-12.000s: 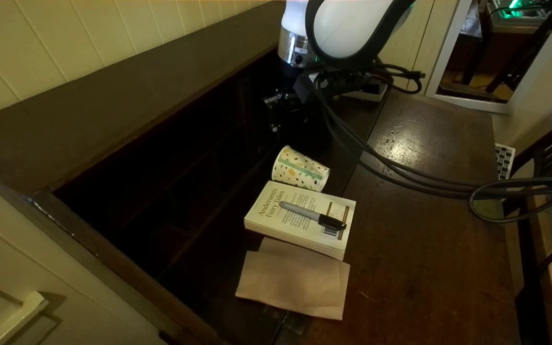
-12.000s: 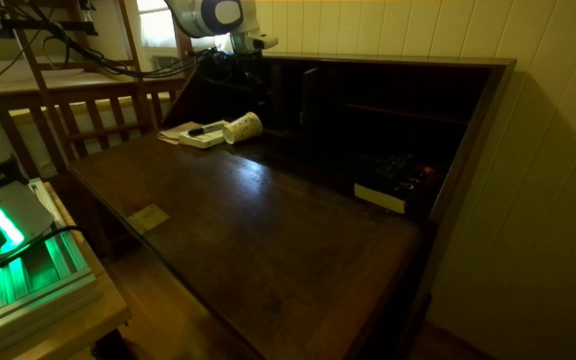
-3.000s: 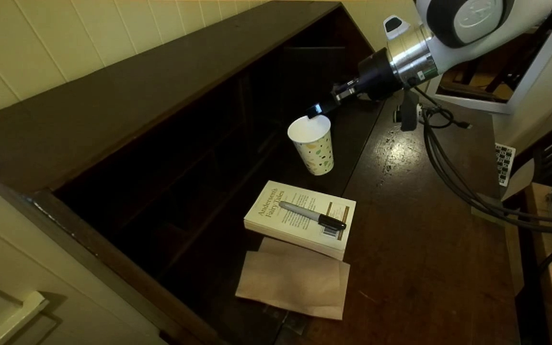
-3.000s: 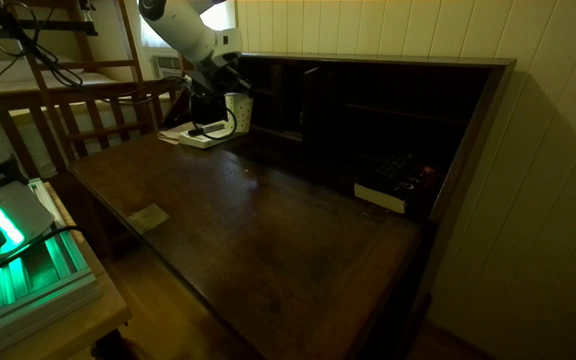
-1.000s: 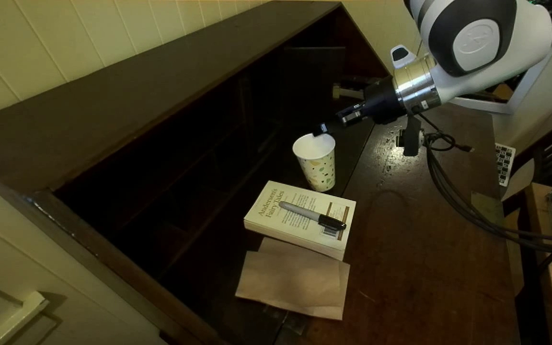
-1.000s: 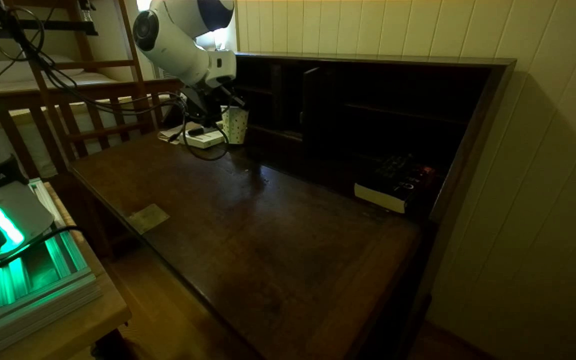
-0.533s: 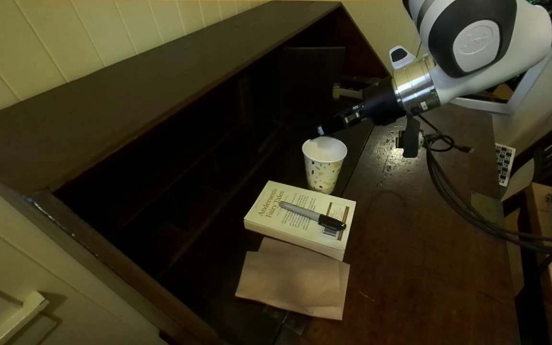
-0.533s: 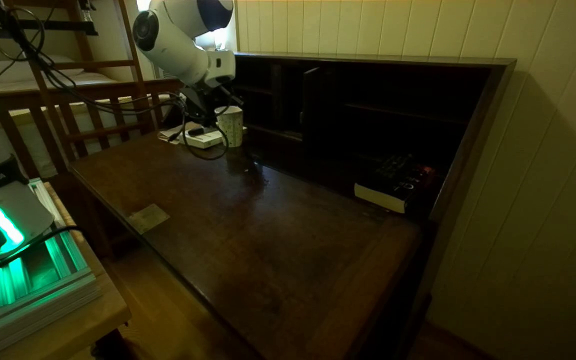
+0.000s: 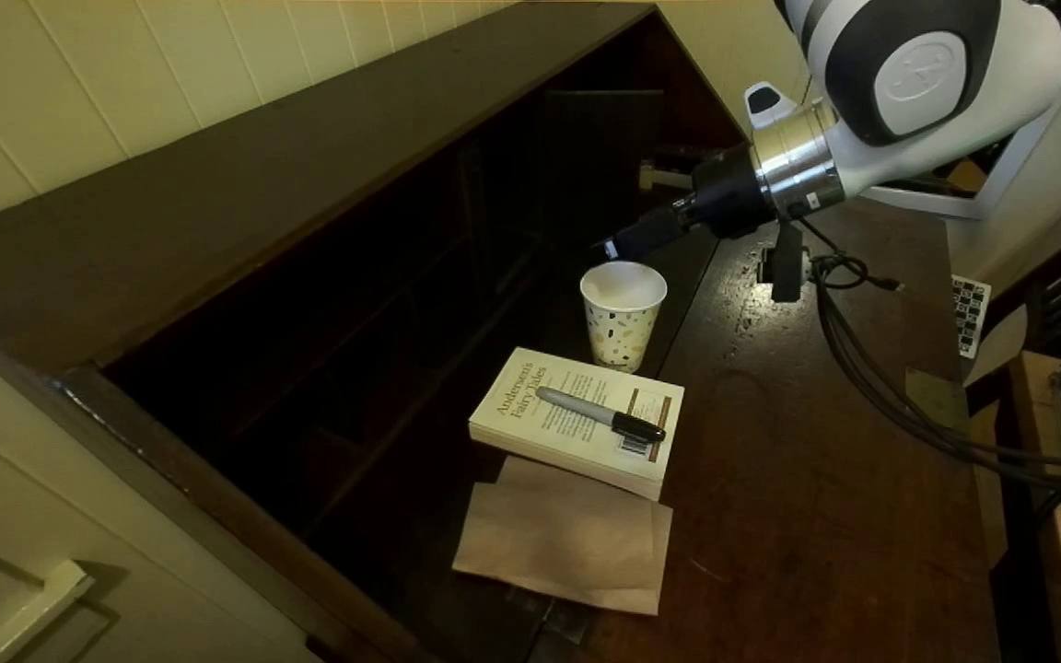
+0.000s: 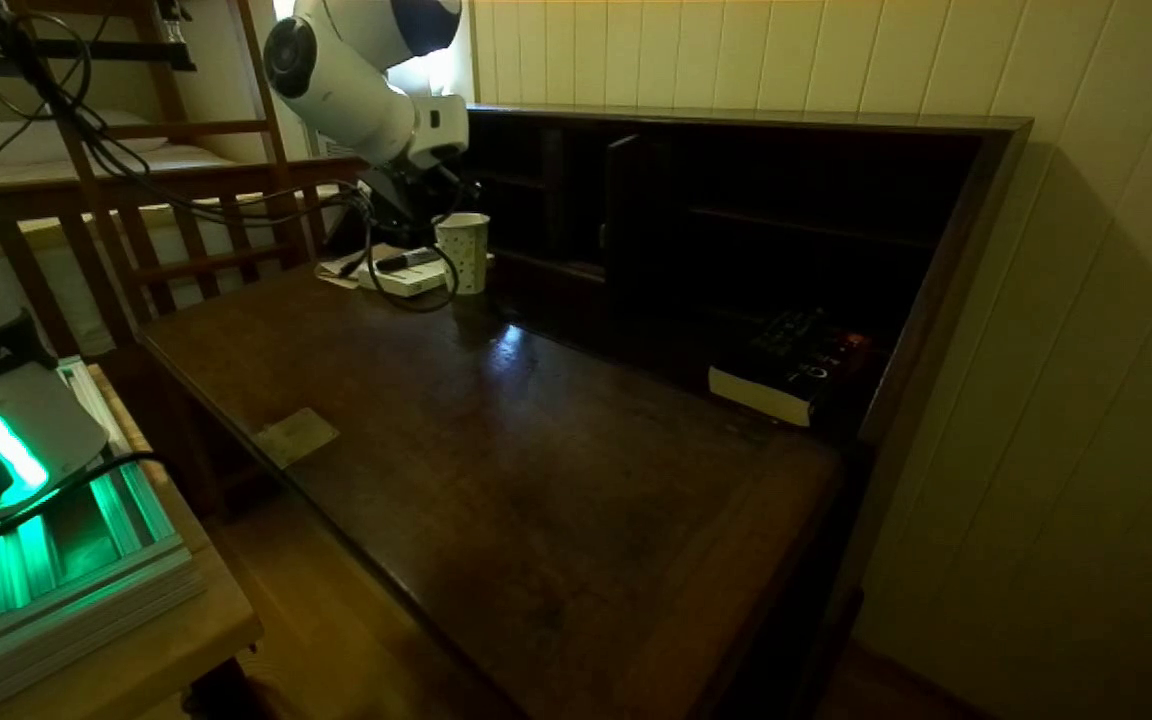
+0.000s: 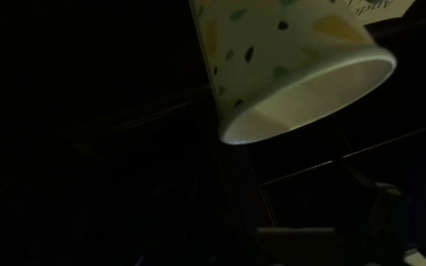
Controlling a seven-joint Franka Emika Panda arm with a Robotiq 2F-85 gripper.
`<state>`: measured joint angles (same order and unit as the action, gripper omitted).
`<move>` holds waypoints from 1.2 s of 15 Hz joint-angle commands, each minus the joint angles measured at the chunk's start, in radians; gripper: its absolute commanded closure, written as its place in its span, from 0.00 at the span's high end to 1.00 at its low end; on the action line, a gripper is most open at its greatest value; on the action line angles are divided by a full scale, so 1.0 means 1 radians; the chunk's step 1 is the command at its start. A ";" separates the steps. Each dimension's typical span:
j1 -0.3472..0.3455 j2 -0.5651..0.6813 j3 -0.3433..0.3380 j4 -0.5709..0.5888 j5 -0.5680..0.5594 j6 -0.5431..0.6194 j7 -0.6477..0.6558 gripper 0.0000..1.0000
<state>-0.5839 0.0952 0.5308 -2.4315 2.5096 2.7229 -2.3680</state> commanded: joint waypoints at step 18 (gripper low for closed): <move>0.227 -0.140 -0.013 -0.043 -0.556 0.349 0.739 1.00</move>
<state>-0.3738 -0.0161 0.5077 -2.4337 2.0731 3.0530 -1.7764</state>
